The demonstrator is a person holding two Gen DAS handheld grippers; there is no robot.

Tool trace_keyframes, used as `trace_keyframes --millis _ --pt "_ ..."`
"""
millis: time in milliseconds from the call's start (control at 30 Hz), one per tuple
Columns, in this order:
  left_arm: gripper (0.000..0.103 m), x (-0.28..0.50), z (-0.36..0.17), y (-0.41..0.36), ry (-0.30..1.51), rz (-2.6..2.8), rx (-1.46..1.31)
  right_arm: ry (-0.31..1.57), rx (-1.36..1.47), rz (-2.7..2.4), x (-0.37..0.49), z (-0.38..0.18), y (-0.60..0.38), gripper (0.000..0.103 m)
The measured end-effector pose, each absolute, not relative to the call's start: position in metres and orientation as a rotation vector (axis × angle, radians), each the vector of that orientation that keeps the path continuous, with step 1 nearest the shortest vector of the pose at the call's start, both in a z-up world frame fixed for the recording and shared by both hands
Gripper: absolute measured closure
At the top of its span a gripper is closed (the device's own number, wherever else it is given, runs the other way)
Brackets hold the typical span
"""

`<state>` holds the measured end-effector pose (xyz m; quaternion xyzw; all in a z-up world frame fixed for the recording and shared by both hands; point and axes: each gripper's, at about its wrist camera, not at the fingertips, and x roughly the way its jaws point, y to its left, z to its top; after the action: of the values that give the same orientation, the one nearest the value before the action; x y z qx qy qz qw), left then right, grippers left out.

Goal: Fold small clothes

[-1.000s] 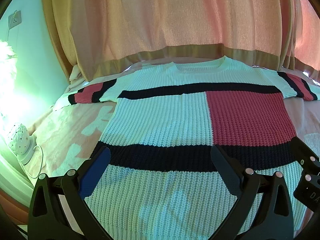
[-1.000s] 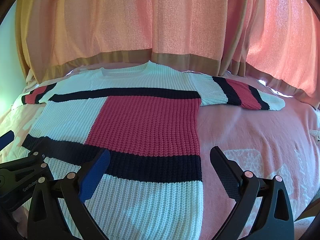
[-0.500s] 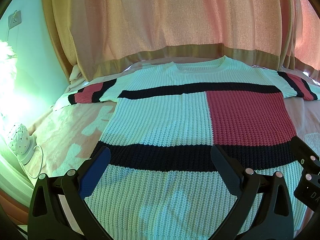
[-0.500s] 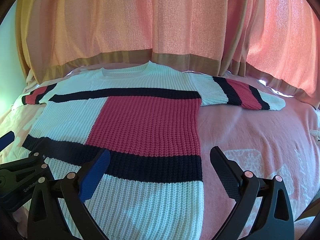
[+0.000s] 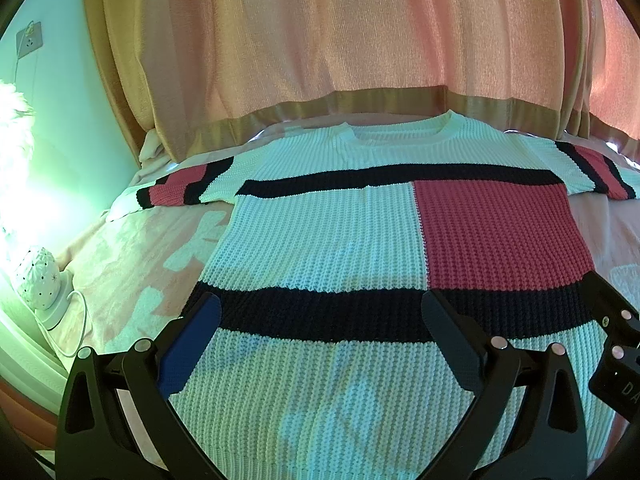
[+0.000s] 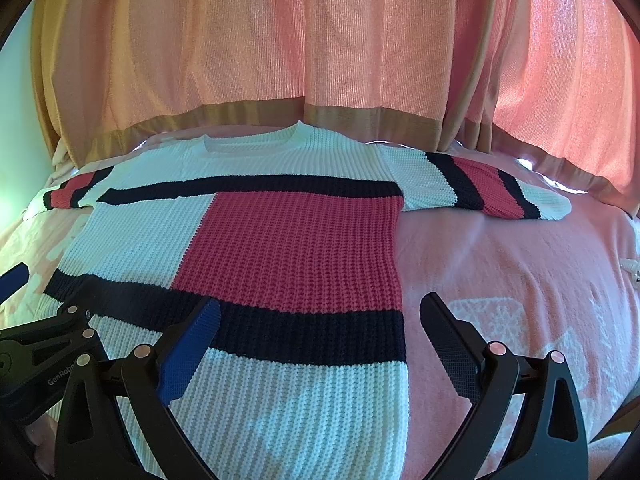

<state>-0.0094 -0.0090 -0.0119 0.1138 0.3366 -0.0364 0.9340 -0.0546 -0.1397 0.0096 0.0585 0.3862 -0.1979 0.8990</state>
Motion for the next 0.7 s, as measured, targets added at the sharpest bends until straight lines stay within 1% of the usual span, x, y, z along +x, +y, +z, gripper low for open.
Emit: trace_keyframes --millis 433,500,567,700 --pt "0.005 -0.008 -0.010 -0.005 0.691 -0.069 0.222 0.795 0.117 -0.404 -0.054 0.012 -0.144 0.005" --pt "0.005 -0.003 0.003 -0.004 0.690 -0.074 0.198 0.769 0.130 -0.394 -0.056 0.026 -0.157 0.005" --pt "0.005 0.000 0.025 -0.001 0.659 -0.097 0.154 0.712 0.182 -0.369 -0.061 0.052 -0.185 0.005" --pt "0.005 0.018 0.070 -0.001 0.559 -0.101 0.126 0.613 0.303 -0.331 -0.075 0.099 -0.273 0.005"
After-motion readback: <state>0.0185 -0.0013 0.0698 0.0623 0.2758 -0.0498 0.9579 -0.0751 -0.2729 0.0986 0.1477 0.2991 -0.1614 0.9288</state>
